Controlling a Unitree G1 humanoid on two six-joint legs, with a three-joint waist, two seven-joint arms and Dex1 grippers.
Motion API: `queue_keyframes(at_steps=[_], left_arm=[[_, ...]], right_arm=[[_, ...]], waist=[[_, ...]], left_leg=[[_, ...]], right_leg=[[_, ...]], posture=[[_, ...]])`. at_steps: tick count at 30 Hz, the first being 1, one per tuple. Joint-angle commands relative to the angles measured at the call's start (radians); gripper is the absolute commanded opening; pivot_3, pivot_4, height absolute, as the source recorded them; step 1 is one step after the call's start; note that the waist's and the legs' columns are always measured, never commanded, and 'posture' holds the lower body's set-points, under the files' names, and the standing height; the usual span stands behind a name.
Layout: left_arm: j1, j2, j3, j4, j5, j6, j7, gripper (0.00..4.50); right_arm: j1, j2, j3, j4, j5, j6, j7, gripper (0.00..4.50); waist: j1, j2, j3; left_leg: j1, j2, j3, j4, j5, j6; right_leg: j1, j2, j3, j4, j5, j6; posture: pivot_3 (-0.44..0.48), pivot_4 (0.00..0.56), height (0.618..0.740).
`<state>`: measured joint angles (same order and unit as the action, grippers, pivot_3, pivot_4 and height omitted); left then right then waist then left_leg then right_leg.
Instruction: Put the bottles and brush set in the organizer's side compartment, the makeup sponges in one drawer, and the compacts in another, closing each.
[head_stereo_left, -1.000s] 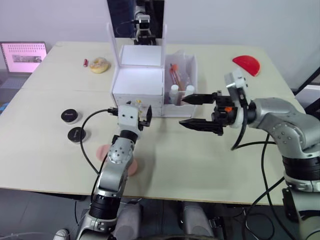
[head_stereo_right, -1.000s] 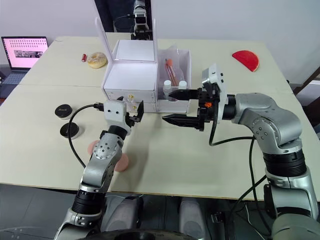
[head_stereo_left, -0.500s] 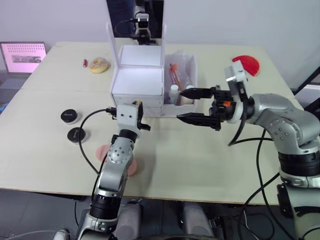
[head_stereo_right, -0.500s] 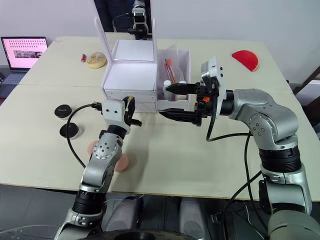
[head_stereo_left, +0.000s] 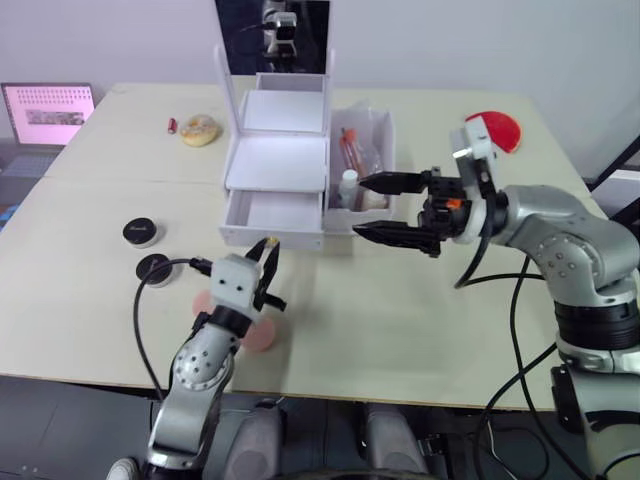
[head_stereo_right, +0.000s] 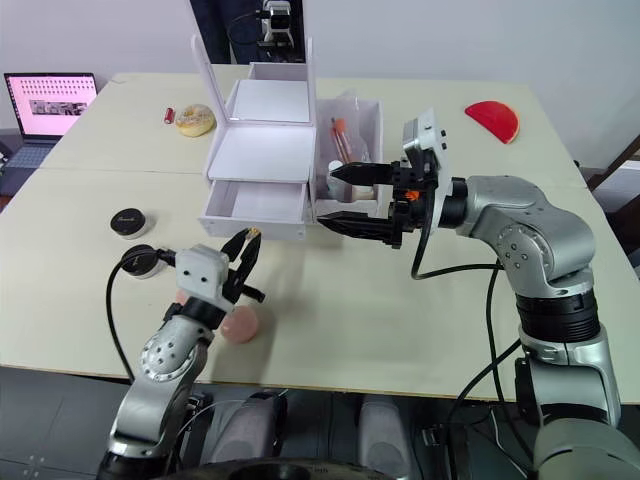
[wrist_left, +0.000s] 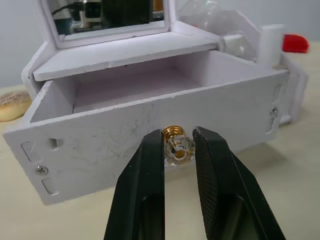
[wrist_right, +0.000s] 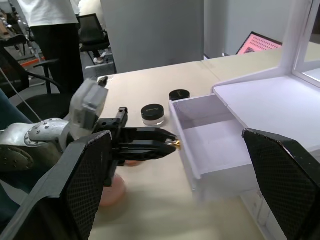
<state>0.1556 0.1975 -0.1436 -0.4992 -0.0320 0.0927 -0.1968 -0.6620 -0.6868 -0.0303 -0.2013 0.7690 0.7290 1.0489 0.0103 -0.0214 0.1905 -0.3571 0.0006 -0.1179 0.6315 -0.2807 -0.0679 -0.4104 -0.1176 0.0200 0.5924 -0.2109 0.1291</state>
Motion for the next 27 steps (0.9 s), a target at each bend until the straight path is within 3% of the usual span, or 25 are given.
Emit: queue_keyframes(at_steps=[1,24,25,27], left_arm=[[0.037,0.006,-0.001,-0.057,-0.045,-0.022,-0.042,0.31],[0.167,0.033,0.031,-0.096,-0.136,-0.037,-0.099,0.31],[0.170,0.033,0.032,-0.095,-0.138,-0.038,-0.099,1.33],[0.178,0.034,0.034,-0.095,-0.143,-0.041,-0.105,2.19]], right_arm=[[-0.019,-0.011,-0.038,0.003,0.001,-0.027,0.018,4.50],[-0.041,-0.017,-0.049,0.031,-0.034,-0.037,0.026,4.50],[-0.040,-0.018,-0.050,0.030,-0.034,-0.036,0.026,4.50],[-0.040,-0.018,-0.050,0.031,-0.034,-0.036,0.025,4.50]], waist=[[0.001,0.000,0.000],[0.000,0.000,0.000],[0.000,0.000,0.000],[0.000,0.001,0.000]], left_leg=[[0.000,0.000,0.000,0.000,0.000,0.000],[0.000,0.000,0.000,0.000,0.000,0.000],[0.000,0.000,0.000,0.000,0.000,0.000],[-0.001,0.000,0.000,0.000,0.000,0.000]], right_leg=[[0.000,0.000,0.000,0.000,0.000,0.000],[0.000,0.000,0.000,0.000,-0.001,0.001],[0.000,0.000,0.000,0.000,-0.001,0.000],[-0.001,0.000,0.000,0.000,0.000,0.000]], posture=[[0.000,0.150,0.739],[0.000,0.150,0.739],[0.000,0.150,0.739],[0.000,0.150,0.739]])
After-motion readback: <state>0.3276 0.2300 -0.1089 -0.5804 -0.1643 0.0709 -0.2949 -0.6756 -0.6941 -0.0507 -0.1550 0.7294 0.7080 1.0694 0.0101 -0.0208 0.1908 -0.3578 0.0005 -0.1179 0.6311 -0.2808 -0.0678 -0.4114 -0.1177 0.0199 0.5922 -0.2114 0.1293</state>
